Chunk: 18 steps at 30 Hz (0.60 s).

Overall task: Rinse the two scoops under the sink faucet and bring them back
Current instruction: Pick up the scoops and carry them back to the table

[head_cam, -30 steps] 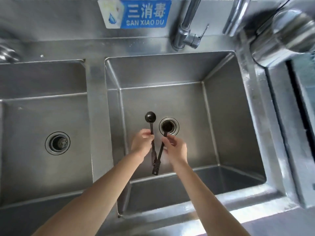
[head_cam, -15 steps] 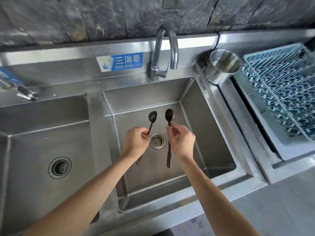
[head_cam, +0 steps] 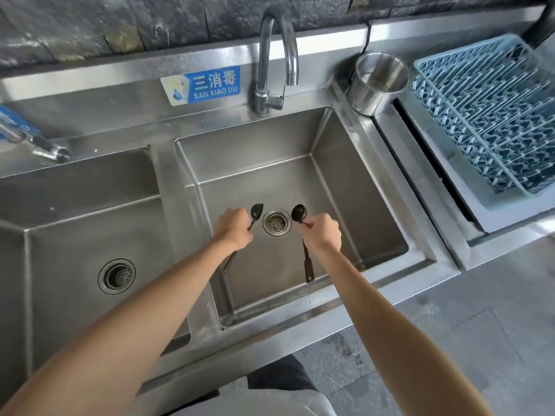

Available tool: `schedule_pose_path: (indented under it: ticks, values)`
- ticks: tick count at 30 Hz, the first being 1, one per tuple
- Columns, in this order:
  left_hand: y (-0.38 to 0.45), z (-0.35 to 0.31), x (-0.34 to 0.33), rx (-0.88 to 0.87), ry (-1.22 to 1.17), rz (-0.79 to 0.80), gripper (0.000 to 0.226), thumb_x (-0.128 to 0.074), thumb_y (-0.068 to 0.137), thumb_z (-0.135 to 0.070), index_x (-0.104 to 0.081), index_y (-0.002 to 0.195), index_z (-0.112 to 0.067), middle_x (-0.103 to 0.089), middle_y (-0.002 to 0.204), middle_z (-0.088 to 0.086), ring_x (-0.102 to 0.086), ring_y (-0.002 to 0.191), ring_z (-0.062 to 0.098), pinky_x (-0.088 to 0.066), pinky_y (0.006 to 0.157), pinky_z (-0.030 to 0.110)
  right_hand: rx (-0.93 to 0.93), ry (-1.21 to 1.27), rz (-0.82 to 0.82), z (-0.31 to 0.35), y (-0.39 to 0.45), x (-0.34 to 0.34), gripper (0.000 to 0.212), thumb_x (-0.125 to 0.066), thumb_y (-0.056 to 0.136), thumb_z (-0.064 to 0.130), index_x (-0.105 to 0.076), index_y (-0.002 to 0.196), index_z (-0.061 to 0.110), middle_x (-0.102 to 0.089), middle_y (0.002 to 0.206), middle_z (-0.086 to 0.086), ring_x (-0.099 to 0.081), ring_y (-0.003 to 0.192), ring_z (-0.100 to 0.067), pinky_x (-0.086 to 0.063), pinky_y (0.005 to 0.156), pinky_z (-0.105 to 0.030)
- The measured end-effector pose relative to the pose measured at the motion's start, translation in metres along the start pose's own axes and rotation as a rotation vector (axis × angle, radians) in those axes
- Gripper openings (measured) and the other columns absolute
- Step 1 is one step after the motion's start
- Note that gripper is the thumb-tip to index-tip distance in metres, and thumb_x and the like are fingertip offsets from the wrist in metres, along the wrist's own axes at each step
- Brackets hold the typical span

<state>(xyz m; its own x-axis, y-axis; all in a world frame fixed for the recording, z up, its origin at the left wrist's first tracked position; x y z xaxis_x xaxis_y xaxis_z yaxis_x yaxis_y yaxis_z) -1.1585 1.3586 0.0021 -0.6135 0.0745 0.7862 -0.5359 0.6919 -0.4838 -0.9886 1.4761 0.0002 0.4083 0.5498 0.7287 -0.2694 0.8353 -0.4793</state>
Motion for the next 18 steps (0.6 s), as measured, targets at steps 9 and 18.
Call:
schedule_pose_path:
  ticks: [9,18]
  values:
    - [-0.050,0.007,0.019,-0.019,-1.002,0.060,0.033,-0.076,0.084,0.001,-0.072,0.116,-0.004,-0.077,0.094,0.009,-0.074,0.080,0.011,-0.063,0.079,0.031,0.115,0.482,-0.175,0.000,-0.068,0.028,0.010,-0.081,0.084,0.031,-0.084,0.084,0.040,-0.080,0.071,0.011,-0.078,0.076,-0.017,-0.065,0.079,-0.038]
    - [-0.139,0.013,0.051,-0.242,-1.105,0.198,0.028,-0.072,0.087,-0.001,-0.073,0.114,-0.009,-0.079,0.090,0.000,-0.075,0.082,0.006,-0.060,0.071,0.019,0.047,1.124,-0.244,-0.006,-0.199,0.025,0.013,-0.071,0.095,0.010,-0.081,0.099,0.018,-0.082,0.075,-0.002,-0.079,0.069,-0.011,-0.061,0.060,-0.021]
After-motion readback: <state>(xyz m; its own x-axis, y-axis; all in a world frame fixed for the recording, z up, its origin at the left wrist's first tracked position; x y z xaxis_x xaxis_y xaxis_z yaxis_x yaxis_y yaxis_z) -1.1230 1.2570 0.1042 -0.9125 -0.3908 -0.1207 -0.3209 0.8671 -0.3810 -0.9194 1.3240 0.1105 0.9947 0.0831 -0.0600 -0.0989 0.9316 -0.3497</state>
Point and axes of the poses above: each hand's wrist, its own y-axis towards the middle knuckle, its own x-axis out of the back of the hand, z = x × y, the point moved 2 cm from there along y, towards the middle knuckle
